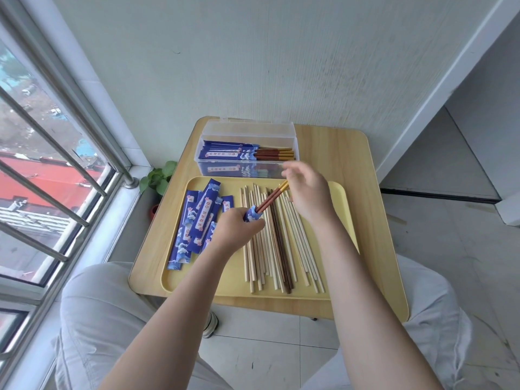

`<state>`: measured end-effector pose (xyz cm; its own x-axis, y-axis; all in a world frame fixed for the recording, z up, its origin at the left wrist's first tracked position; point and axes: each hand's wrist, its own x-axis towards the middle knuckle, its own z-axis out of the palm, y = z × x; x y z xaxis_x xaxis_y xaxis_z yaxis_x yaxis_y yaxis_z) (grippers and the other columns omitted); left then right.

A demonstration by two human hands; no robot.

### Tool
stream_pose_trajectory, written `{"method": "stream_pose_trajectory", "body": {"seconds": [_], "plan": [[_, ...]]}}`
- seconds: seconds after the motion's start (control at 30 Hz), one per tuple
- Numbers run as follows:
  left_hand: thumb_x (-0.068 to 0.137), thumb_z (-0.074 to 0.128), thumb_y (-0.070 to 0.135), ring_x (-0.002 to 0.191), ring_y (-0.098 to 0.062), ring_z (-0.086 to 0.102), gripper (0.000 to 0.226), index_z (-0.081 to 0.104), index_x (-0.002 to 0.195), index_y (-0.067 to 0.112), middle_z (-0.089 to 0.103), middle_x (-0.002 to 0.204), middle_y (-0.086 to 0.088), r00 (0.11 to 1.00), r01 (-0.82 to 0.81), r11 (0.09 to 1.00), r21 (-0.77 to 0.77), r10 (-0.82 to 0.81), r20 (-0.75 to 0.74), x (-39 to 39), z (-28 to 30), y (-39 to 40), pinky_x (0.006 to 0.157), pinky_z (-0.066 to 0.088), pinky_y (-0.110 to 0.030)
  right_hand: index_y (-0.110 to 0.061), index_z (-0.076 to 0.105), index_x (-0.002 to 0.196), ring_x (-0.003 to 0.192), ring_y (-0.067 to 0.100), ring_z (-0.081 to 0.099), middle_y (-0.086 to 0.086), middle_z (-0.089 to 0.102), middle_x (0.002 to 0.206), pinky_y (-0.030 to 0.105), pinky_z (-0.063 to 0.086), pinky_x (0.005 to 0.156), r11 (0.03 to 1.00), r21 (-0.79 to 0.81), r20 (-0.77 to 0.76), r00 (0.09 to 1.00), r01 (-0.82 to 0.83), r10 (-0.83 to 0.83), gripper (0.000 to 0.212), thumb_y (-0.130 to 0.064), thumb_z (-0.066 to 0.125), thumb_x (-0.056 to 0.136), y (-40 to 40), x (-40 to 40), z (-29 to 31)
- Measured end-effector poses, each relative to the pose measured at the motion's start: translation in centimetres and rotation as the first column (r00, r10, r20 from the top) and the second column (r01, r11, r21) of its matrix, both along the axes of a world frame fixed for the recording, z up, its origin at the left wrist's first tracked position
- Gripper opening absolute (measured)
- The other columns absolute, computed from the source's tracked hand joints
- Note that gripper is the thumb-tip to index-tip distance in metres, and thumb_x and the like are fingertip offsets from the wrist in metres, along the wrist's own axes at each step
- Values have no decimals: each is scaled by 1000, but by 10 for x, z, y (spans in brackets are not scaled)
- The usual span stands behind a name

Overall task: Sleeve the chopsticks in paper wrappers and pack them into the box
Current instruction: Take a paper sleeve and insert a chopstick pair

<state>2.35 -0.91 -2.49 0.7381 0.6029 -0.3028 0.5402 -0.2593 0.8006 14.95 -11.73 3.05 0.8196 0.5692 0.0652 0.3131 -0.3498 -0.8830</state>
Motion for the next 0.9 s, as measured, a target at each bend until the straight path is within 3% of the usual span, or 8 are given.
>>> {"method": "stream_pose_trajectory", "body": {"seconds": [0.13,0.33,0.4,0.5,0.57,0.67,0.77,0.9], "plan": [[90,64,25,51,-12,40,27,52,67,18,45,58,4,998,21,992,128,-13,-63,14,7,10,50,33,-26,-15,68,121,83,12,68,-1,66,118,15,55,65,1000,-14,-16,1000,-25,25,30,-17,41,107,8,0,-2],[95,58,38,54,-11,41,33,44,69,22,44,62,6,979,154,843,516,-59,-196,50,39,45,48,28,-24,-3,62,112,73,18,74,9,72,100,32,62,72,938,250,-441,890,242,-112,16,-6,49,104,24,35,5],[93,63,42,66,-15,51,27,51,82,20,51,71,7,986,156,753,640,-86,-140,65,51,57,60,37,-27,0,63,106,75,20,73,13,72,96,31,62,72,876,320,-560,818,362,-134,13,-4,52,102,31,44,8],[86,72,45,109,-24,55,47,56,120,17,59,111,-2,990,111,627,771,-137,-31,85,52,77,105,34,-37,-1,62,104,77,21,74,15,72,96,28,61,71,766,353,-678,711,537,-186,10,-4,52,102,40,63,5],[86,72,42,134,-28,43,65,47,139,16,51,138,-7,990,81,596,799,-140,4,90,49,86,121,20,-44,-1,61,106,77,22,74,14,71,97,29,61,72,709,342,-704,668,616,-241,9,-4,52,103,44,77,1],[94,60,41,148,-28,24,69,33,152,13,34,157,-10,993,107,657,746,-113,-43,93,36,93,124,13,-43,-3,60,101,79,25,74,15,70,96,28,61,70,671,295,-699,633,680,-333,8,-4,52,103,57,95,-10],[99,50,45,155,-28,7,72,20,158,14,16,166,-10,984,172,720,672,-87,-158,94,19,101,125,8,-45,-4,60,104,68,19,74,13,69,95,32,63,71,716,228,-638,657,660,-401,9,-6,52,103,80,104,-21],[100,45,52,155,-30,4,74,17,159,18,13,167,-10,972,202,733,650,-69,-224,94,5,108,125,8,-48,-9,57,99,66,19,73,6,67,84,36,63,74,839,155,-538,757,522,-371,6,-8,52,103,108,101,-28]]}}
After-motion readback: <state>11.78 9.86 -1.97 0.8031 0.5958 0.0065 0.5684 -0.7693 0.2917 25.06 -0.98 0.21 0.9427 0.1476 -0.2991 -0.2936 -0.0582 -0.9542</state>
